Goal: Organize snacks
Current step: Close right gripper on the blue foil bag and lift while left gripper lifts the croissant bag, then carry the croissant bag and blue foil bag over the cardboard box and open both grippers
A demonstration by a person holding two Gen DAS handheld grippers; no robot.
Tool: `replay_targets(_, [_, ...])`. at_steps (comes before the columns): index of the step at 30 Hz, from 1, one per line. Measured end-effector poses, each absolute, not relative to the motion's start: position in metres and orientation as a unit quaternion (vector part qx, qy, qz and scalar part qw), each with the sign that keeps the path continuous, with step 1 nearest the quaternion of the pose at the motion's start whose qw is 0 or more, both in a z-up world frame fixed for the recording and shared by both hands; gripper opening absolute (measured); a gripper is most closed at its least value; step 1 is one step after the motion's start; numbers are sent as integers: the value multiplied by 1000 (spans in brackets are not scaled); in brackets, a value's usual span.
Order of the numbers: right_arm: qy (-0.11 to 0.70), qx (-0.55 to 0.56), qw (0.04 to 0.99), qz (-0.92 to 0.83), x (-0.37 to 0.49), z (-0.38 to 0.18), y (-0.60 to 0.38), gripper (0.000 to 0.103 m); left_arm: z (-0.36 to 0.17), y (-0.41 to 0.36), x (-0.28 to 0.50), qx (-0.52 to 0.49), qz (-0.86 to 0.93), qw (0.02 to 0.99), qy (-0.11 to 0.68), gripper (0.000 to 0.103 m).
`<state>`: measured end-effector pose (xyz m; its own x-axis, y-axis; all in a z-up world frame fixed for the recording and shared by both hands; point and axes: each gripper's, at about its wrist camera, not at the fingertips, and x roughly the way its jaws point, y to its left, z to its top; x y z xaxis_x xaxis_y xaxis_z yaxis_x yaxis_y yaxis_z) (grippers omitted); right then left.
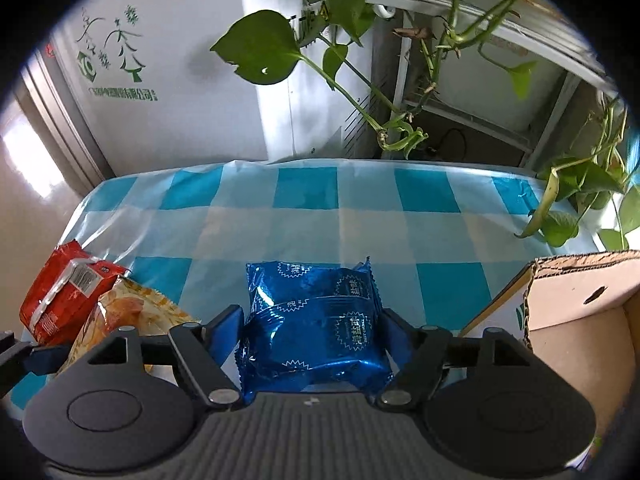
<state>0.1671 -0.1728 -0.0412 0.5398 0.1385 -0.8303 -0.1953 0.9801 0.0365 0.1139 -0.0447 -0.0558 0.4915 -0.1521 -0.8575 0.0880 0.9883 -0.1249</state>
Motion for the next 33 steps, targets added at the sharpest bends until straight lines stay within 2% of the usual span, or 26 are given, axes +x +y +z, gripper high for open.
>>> replay_targets(1, [470,-35,877,95,166,-41,-172,75,-55,-45,114,-22,-71,865,496,58])
replay_targets(3, [469,-37,877,95,165,-39,-171,71,-53,-44,113,-27,-80,865,495,53])
replay_targets(6, [465,-44,880,91,162,-35,-172,65,-52,-43,110,-33,-83,864,496,52])
replay_targets(33, [410,7,910,66,76,30,-206,64,-19,-44,77,-64,-98,886,449,52])
